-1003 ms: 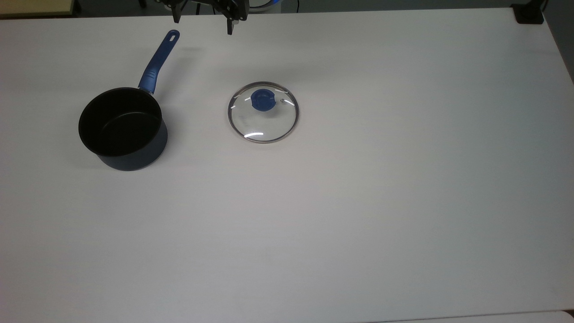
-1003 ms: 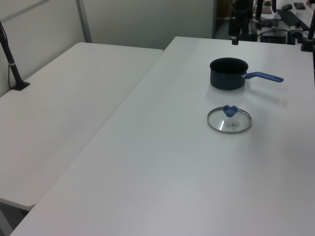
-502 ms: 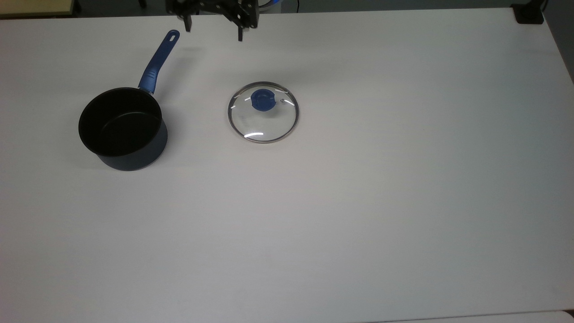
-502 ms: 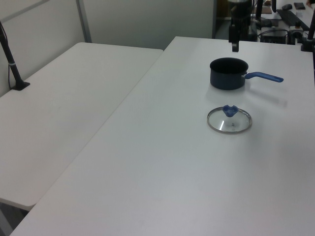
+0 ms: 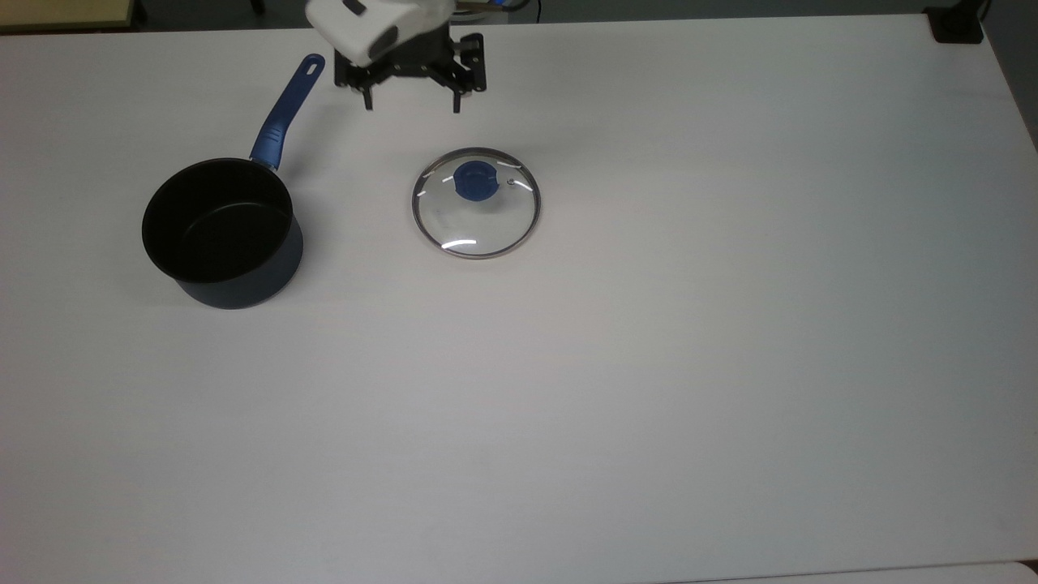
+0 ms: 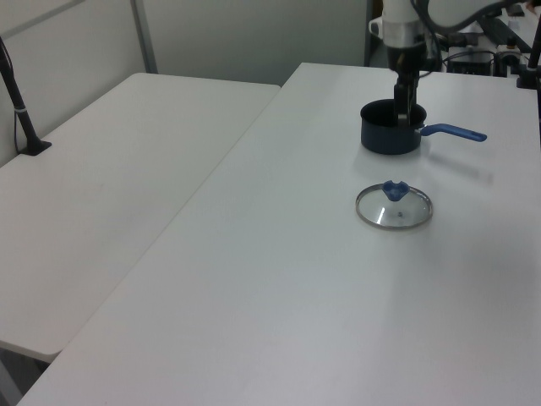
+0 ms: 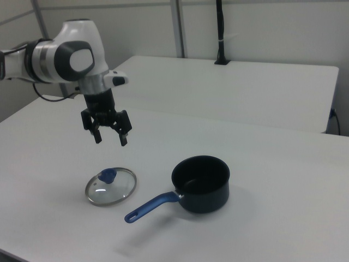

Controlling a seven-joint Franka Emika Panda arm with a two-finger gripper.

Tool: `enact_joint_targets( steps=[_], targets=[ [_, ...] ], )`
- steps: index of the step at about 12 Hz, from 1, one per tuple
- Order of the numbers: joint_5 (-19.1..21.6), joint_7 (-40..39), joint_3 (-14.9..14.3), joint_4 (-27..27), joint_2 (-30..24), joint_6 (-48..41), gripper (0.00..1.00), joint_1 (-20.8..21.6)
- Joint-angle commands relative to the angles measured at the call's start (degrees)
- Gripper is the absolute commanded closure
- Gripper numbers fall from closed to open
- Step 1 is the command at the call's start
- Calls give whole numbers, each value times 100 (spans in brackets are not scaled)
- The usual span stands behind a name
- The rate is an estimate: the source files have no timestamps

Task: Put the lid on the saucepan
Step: 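Move the gripper over the glass lid's blue knob, then lower the gripper and grasp the lid by its blue knob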

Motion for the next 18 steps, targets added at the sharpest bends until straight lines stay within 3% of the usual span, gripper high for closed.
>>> enact_joint_targets(
  steps=[1,7,13,16,18],
  targets=[
    [8,-659,-37,-694,-51,626,0,222],
    [60,-309,-37,-1029,564,1602,0,460],
    [360,-239,-37,-1160,776,1893,0,592],
    [360,-230,-37,-1389,767,2078,23,653],
    [360,-230,-37,-1390,741,2166,47,654]
  ],
)
